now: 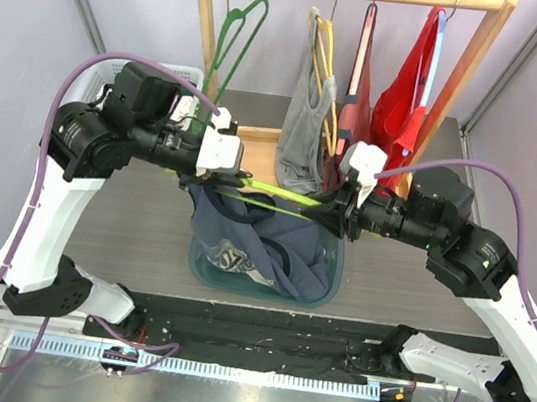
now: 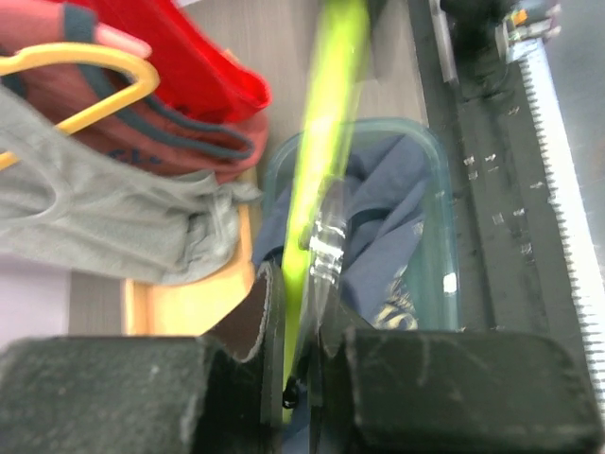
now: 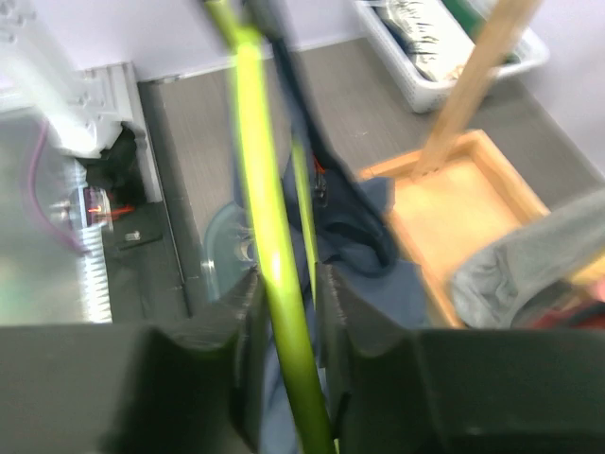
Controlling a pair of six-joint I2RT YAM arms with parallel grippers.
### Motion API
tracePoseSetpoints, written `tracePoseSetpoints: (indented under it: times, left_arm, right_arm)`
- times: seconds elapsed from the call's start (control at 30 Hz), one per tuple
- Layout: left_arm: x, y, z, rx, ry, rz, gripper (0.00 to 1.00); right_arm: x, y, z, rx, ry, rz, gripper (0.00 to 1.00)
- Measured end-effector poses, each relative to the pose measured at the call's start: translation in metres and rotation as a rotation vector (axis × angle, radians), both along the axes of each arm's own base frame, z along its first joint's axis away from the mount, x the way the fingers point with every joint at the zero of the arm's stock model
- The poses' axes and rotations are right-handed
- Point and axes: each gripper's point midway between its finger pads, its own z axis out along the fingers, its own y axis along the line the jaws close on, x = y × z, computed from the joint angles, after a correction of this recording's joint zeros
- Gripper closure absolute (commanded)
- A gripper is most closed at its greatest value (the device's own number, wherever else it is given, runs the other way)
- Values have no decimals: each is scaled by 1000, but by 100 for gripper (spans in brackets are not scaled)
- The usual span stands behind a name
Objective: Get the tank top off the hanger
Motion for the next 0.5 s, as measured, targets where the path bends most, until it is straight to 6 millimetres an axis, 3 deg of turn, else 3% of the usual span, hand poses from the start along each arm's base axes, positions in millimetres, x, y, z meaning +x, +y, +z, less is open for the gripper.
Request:
tracePoseSetpoints:
  times: [0.07,0.17,0.27,0.3,0.33,0.4,0.5]
  left_arm:
    - [3,0,1,-2,-7,8,100]
    - [2,0,0,2,-3,9,95]
    - [1,1,-1,4,23,25,64]
    - [3,1,-1,4,33,47,31]
    - [5,2,-1,5,46,72,19]
    - [9,5,-2,14,64,125,2]
    - [19,14,-1,22,78,240,0]
  right_arm:
    - [-14,4,-4,-13,11,73,99]
    - [-18,4,-6,-23,22,90,99]
    - [-18,3,-6,-24,23,88,99]
    - [-18,3,-6,-23,23,87,99]
    - [-17,3,-6,-24,26,81,99]
    - [-14,-1,-8,-32,32,51,99]
    - [-8,-10,-11,-43,47,-11,99]
